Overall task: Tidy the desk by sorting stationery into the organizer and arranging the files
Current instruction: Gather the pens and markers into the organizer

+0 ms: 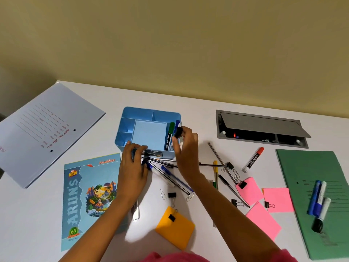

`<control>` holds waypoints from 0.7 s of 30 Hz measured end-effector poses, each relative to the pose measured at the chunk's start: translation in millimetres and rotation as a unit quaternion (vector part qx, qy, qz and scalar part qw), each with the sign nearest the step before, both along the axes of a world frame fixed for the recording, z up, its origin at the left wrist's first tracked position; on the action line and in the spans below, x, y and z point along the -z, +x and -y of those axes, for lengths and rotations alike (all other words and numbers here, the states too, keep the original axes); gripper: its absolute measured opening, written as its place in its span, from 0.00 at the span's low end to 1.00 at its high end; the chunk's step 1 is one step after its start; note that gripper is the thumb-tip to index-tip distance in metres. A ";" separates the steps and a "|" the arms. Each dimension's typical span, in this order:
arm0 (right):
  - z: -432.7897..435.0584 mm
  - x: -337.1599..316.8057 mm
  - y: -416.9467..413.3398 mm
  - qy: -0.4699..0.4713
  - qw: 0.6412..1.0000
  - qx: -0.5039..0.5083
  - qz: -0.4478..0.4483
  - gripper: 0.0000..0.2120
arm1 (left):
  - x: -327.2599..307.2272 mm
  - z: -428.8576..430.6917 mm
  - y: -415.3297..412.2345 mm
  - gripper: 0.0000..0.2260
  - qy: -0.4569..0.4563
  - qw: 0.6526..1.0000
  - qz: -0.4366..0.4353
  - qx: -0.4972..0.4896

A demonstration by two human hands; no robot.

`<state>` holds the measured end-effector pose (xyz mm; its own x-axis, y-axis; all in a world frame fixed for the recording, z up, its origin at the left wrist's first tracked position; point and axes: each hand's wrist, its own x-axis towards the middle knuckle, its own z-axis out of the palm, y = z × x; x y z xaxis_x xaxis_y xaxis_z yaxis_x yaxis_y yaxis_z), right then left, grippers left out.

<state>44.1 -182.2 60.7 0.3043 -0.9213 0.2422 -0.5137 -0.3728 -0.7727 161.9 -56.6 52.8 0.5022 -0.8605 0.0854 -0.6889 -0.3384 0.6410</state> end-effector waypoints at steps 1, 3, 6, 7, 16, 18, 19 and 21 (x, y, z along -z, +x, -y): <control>-0.1 4.2 2.3 0.000 1.000 0.002 -0.003 0.16 | -0.7 0.1 -0.4 0.24 0.001 1.000 0.000 -0.001; -0.1 9.0 5.4 -0.014 1.000 0.005 -0.002 0.16 | -1.9 0.3 -0.4 0.24 0.000 1.000 0.004 0.002; 1.9 9.1 5.7 -0.041 0.999 0.016 0.009 0.17 | 0.6 -0.6 1.6 0.25 0.001 1.000 0.010 0.008; 3.6 8.7 3.9 -0.045 0.999 0.022 0.009 0.17 | 2.8 -1.5 2.4 0.26 0.002 1.000 0.012 0.013; 45.3 29.0 -88.6 -0.055 0.982 0.174 -0.041 0.11 | 3.6 4.7 -1.5 0.23 -0.024 1.000 0.003 0.009; 57.2 37.8 -117.8 -0.050 0.966 0.239 -0.089 0.12 | 1.8 14.1 -2.2 0.22 -0.036 0.999 0.006 0.017; 62.0 42.6 -131.1 -0.045 0.955 0.266 -0.125 0.13 | -1.7 19.5 -3.6 0.22 -0.039 0.999 0.010 0.022; 69.7 48.8 -154.7 -0.011 0.929 0.317 -0.190 0.17 | -12.6 31.8 -8.3 0.24 -0.035 0.999 0.001 0.033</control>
